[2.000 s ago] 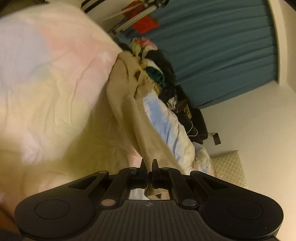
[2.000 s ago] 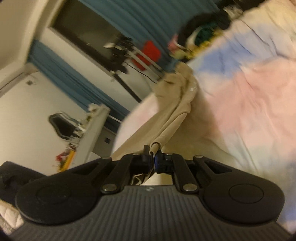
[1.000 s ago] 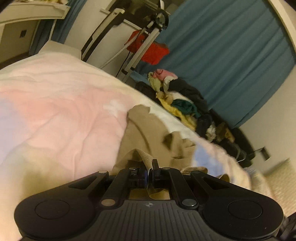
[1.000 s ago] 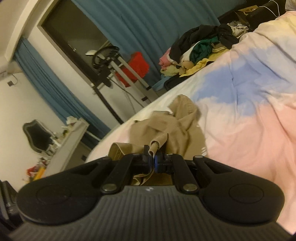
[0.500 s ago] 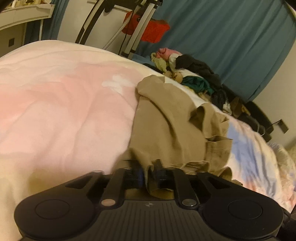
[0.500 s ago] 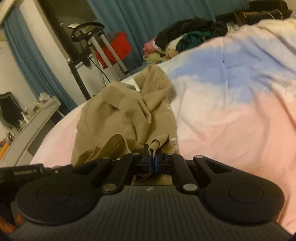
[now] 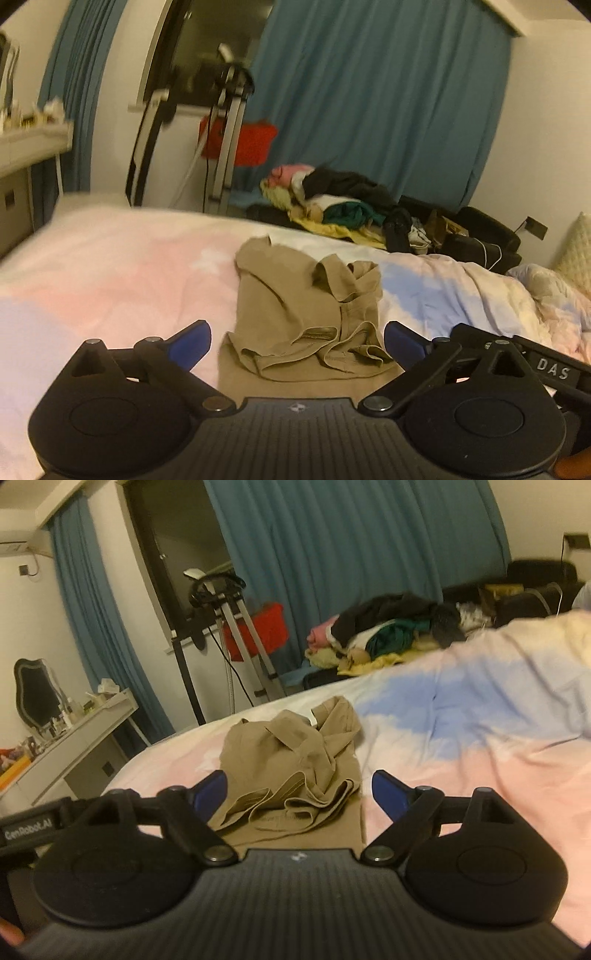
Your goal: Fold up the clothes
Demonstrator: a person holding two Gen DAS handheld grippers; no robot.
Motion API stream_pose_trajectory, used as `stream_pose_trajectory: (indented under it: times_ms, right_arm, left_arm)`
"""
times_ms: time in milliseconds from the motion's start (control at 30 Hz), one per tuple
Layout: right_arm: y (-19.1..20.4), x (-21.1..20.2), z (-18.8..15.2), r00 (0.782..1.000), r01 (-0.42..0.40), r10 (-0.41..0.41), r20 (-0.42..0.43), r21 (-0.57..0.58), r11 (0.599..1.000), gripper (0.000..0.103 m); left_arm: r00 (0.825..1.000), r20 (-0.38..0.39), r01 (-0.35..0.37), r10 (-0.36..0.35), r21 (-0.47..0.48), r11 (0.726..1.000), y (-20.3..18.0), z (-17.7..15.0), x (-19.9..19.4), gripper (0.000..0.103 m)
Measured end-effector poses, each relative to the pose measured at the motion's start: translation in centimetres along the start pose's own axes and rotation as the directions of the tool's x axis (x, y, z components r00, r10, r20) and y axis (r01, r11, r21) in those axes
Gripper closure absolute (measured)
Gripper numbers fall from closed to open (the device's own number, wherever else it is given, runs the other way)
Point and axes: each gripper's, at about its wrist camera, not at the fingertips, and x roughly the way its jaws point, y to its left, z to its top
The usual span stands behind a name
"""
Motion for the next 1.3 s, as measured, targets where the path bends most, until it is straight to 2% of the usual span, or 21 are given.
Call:
stream_pose_trajectory:
  times_ms: [133,367,500,633,700,767,800,867,900,933,967,1033,1100,1133,1167,1200,1233,1300]
  right_arm:
    - [0.3,-3.5,-0.7,1.0,0.025,-0.024,0.02,-0.027,0.999,0.016]
    - [0.3,-8.0,-2.2,0.998,0.019,-0.019,0.066,-0.011,1.0,0.016]
    - [0.0,-8.6,-2.5,0.997,0.03,-0.03,0.075,-0.004,1.0,0.016]
    - [-1.7,-7.2,-3.2,1.0,0.015,-0.016,0.006,0.138,0.99,0.016]
    - [-3.3,-5.8,-4.4,0.997,0.004,0.015,-0.071,0.263,0.965,0.016]
    - [-5.1,-4.0,-6.2,0.985,-0.017,0.084,-0.148,0.406,0.914,0.016]
    - [-5.9,-3.1,-7.2,0.975,-0.023,0.125,-0.182,0.481,0.876,0.015]
    - [-7.3,-1.6,-9.2,0.946,-0.019,0.22,-0.236,0.64,0.768,0.015]
    - [-7.7,-1.1,-10.1,0.933,-0.025,0.268,-0.24,0.7,0.714,0.015]
    - [-7.7,-0.7,-10.8,0.923,-0.044,0.309,-0.228,0.736,0.675,0.015]
    - [-7.6,-0.3,-11.4,0.915,-0.065,0.343,-0.212,0.761,0.645,0.015]
    - [-7.0,0.6,-12.0,0.903,-0.07,0.369,-0.221,0.771,0.633,0.015]
    - [-6.5,1.5,-12.4,0.896,-0.066,0.377,-0.234,0.77,0.634,0.015]
    - [-6.6,1.7,-12.5,0.909,-0.066,0.358,-0.214,0.774,0.63,0.015]
    - [-6.7,1.8,-12.6,0.92,-0.066,0.34,-0.195,0.778,0.625,0.02]
    - [-6.8,1.8,-12.6,0.933,-0.066,0.317,-0.172,0.783,0.618,0.029]
    - [-7.3,1.6,-12.6,0.949,-0.063,0.283,-0.141,0.792,0.607,0.031]
    - [-8.0,1.5,-12.7,0.963,-0.048,0.242,-0.121,0.804,0.592,0.052]
  left_arm:
    - [0.999,0.019,0.032,-0.032,0.004,0.999,-0.3,-0.7,-3.9,0.0]
    - [1.0,0.026,-0.009,0.008,0.042,0.999,-1.4,-1.9,-7.4,0.0]
    - [0.999,-0.034,0.022,-0.022,0.007,1.0,-1.2,-3.2,-7.7,0.0]
    - [0.984,-0.146,0.078,-0.097,-0.134,0.988,0.3,-4.4,-6.1,0.0]
    - [0.965,-0.219,0.087,-0.142,-0.243,0.966,1.6,-5.2,-4.4,0.001]
    - [0.938,-0.285,0.083,-0.199,-0.372,0.924,3.2,-6.3,-2.5,0.002]
    - [0.924,-0.308,0.076,-0.228,-0.436,0.897,4.0,-6.9,-1.5,0.004]
    - [0.9,-0.336,0.05,-0.278,-0.555,0.831,5.4,-8.4,0.4,0.007]
    - [0.889,-0.346,0.036,-0.3,-0.601,0.799,6.1,-9.1,1.3,0.011]
    - [0.881,-0.351,0.024,-0.317,-0.637,0.771,6.7,-9.7,2.1,0.014]
    - [0.879,-0.352,0.007,-0.321,-0.664,0.748,7.2,-10.2,2.9,0.015]
    - [0.883,-0.35,-0.024,-0.314,-0.701,0.713,8.0,-10.9,4.3,0.018]
    - [0.89,-0.341,-0.031,-0.302,-0.707,0.706,8.4,-11.1,5.3,0.02]
    - [0.898,-0.334,-0.035,-0.286,-0.702,0.711,8.4,-11.0,5.5,0.024]
    - [0.908,-0.325,-0.038,-0.265,-0.694,0.719,8.4,-10.9,5.6,0.029]
    - [0.918,-0.319,-0.047,-0.238,-0.681,0.731,8.4,-10.9,5.6,0.041]
    - [0.924,-0.317,-0.058,-0.214,-0.67,0.74,8.5,-10.8,5.6,0.054]
    - [0.931,-0.307,-0.068,-0.197,-0.676,0.733,9.0,-11.1,5.6,0.067]
